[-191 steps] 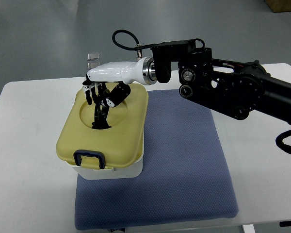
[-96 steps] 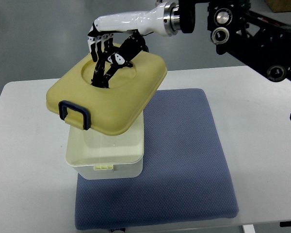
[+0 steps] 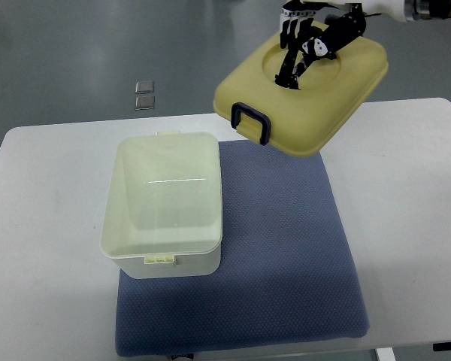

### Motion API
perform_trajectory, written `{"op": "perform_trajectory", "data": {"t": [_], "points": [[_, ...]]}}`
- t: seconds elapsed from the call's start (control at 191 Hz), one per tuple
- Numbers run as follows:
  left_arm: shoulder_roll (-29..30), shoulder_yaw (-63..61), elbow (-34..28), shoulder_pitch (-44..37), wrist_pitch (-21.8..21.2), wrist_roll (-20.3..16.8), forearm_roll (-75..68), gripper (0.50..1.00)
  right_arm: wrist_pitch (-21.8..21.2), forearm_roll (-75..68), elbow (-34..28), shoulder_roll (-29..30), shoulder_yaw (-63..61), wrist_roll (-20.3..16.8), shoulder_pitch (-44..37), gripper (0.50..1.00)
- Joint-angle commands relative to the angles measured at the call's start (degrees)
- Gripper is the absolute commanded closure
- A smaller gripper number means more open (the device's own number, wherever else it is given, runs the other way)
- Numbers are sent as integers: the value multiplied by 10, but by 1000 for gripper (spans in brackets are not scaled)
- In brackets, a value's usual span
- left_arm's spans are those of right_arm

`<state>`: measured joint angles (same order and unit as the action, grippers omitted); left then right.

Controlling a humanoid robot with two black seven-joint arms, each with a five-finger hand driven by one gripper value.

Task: Open white storage box with right hand
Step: 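Lift the yellow lid off the white box with the right hand, then lower the held yellow lid onto the blue cushion beside the box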

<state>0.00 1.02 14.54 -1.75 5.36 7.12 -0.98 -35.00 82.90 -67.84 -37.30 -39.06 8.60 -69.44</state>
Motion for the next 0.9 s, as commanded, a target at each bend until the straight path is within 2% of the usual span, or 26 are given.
{"op": "perform_trajectory", "data": {"t": [0.0, 0.272, 0.659, 0.894], "points": [[0, -1, 8, 1, 0, 0, -1, 500, 0, 4, 6, -35, 30, 9, 18, 1000], [0, -1, 14, 4, 0, 0, -3, 500, 0, 9, 9, -89, 133, 12, 60, 1000], [0, 1, 17, 4, 0, 1, -3, 500, 0, 23, 0, -80, 195, 20, 88, 1000], [0, -1, 17, 4, 0, 1, -3, 500, 0, 24, -11, -37, 195, 19, 114, 1000]]}}
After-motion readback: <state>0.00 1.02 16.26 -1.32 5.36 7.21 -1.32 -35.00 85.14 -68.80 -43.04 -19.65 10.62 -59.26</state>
